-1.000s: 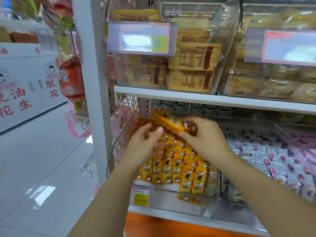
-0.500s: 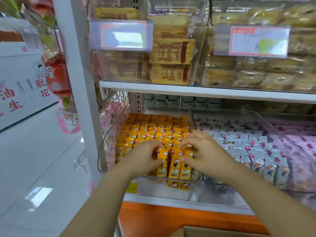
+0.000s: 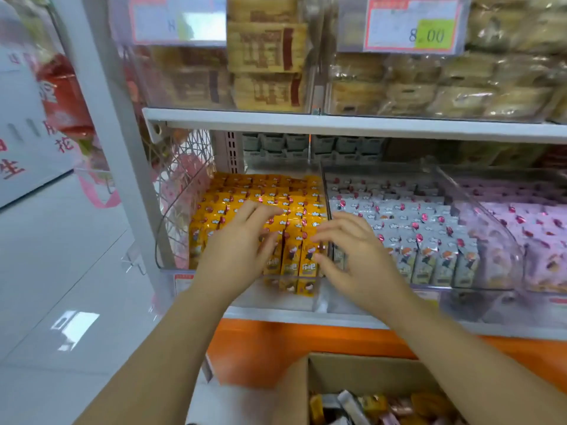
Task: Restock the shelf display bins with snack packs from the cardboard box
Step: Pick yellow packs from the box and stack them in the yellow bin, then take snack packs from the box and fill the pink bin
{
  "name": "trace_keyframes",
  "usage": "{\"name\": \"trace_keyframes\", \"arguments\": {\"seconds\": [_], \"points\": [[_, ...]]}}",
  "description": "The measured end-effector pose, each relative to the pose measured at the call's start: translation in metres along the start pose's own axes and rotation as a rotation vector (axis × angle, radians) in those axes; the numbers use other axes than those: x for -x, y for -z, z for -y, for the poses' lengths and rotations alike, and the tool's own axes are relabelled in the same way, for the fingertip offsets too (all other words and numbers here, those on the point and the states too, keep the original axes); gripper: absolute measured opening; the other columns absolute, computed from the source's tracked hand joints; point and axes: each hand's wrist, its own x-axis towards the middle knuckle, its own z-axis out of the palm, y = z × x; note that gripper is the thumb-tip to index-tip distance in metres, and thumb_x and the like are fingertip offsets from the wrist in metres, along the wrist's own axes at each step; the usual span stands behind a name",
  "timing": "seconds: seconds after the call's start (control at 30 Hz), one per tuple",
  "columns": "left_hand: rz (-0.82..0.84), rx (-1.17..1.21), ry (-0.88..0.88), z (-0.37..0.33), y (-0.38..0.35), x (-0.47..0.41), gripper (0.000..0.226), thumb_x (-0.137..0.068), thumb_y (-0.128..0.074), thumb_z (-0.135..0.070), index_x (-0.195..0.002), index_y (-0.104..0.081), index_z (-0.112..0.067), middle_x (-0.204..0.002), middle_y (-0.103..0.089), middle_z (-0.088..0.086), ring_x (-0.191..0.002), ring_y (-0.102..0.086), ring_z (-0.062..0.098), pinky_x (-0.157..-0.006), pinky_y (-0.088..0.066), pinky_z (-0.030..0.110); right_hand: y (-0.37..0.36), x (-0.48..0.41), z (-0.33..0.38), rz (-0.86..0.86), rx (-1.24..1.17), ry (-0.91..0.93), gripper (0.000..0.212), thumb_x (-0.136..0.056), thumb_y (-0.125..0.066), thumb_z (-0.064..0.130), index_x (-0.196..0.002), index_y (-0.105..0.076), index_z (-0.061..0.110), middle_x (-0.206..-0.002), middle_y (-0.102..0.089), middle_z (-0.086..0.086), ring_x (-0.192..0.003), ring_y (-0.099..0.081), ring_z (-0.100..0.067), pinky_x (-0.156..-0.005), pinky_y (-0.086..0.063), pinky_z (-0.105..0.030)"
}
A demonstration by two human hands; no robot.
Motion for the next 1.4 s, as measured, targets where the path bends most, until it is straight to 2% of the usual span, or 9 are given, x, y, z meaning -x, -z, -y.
{"name": "trace_keyframes", "arguments": {"seconds": [0.13,0.3,0.5,0.7,0.9,1.0,1.17,1.27,1.4], "points": [[-0.146,0.208,-0.13,-0.047,-0.027,0.04,0.028,-0.089,-0.046,-0.007,-0.113,-0.058,-0.014,-0.107,-0.056,0.0,-0.089,-0.055,0.014,-0.071,-0.044,0.023,0.007,0.064,0.001,-0.096,0.011,0.123,0.019,-0.088,-0.054,0.017,-0.093,-0.069,0.008,-0.095,-0.066,-0.003,-0.104,-0.053,-0.018,-0.1,-0.034,-0.022],[0.124,0.239,-0.132,-0.093,-0.1,0.112,0.027,-0.087,-0.043,-0.013,-0.11,-0.054,-0.021,-0.104,-0.059,0.001,-0.092,-0.059,0.02,-0.071,-0.051,0.034,0.018,0.165,-0.039,0.072,0.033,-0.062,0.013,-0.083,-0.059,0.015,-0.09,-0.069,0.01,-0.089,-0.066,-0.002,-0.09,-0.053,-0.014,-0.085,-0.04,-0.02],[0.551,0.271,0.113,-0.107,-0.178,0.168,0.031,-0.095,-0.045,-0.013,-0.122,-0.055,-0.024,-0.116,-0.055,-0.005,-0.1,-0.059,0.014,-0.082,-0.053,0.036,0.035,0.258,-0.11,0.336,0.071,-0.598,0.024,-0.087,-0.066,0.016,-0.111,-0.066,0.017,-0.102,-0.055,0.011,-0.101,-0.056,-0.01,-0.084,-0.041,-0.018],[1.193,0.222,0.322,-0.102,-0.23,0.197,0.043,-0.095,-0.056,-0.031,-0.136,-0.045,-0.03,-0.142,-0.041,-0.004,-0.128,-0.044,0.015,-0.102,-0.042,0.031,0.017,0.321,-0.156,0.734,0.043,-0.897,0.053,-0.087,-0.064,0.026,-0.138,-0.047,0.024,-0.131,-0.055,-0.01,-0.118,-0.054,-0.028,-0.094,-0.045,-0.033],[1.373,0.195,0.317,-0.1,-0.25,0.206,0.074,-0.08,-0.062,-0.062,-0.143,-0.035,-0.036,-0.148,-0.037,-0.002,-0.135,-0.036,0.02,-0.107,-0.035,0.034,-0.003,0.332,-0.181,0.832,0.052,-1.087,0.093,-0.076,-0.066,0.058,-0.15,-0.018,0.029,-0.151,-0.022,-0.019,-0.131,-0.035,-0.043,-0.105,-0.038,-0.044],[1.466,0.158,0.237,-0.111,-0.253,0.208,0.073,-0.076,-0.062,-0.068,-0.139,-0.03,-0.05,-0.152,-0.029,0.0,-0.14,-0.026,0.026,-0.111,-0.03,0.041,-0.006,0.327,-0.185,0.844,-0.062,-1.101,0.103,-0.074,-0.072,0.053,-0.151,-0.006,0.034,-0.157,-0.007,-0.016,-0.139,-0.026,-0.038,-0.109,-0.034,-0.041],[1.479,-0.034,0.124,-0.12,-0.262,0.217,0.055,-0.078,-0.066,-0.053,-0.125,-0.045,-0.033,-0.134,-0.041,0.002,-0.118,-0.046,0.024,-0.096,-0.042,0.038,-0.014,0.317,-0.193,0.839,-0.085,-1.049,0.088,-0.081,-0.074,0.029,-0.151,-0.02,0.023,-0.146,-0.038,-0.016,-0.133,-0.038,-0.031,-0.1,-0.038,-0.031],[1.468,0.032,0.17,-0.118,-0.264,0.217,0.04,-0.082,-0.062,-0.049,-0.116,-0.05,-0.032,-0.122,-0.049,-0.001,-0.105,-0.052,0.018,-0.088,-0.047,0.037,-0.019,0.315,-0.191,0.807,-0.105,-1.04,0.07,-0.083,-0.07,0.018,-0.145,-0.036,0.018,-0.121,-0.06,-0.016,-0.101,-0.058,-0.025,-0.083,-0.045,-0.028],[1.505,0.04,0.091,-0.113,-0.264,0.215,0.04,-0.083,-0.063,-0.046,-0.119,-0.052,-0.032,-0.12,-0.049,-0.002,-0.106,-0.051,0.017,-0.085,-0.047,0.035,-0.027,0.321,-0.19,0.872,-0.085,-1.032,0.063,-0.087,-0.066,0.026,-0.143,-0.04,0.016,-0.109,-0.062,-0.014,-0.09,-0.056,-0.021,-0.077,-0.046,-0.029]]}}
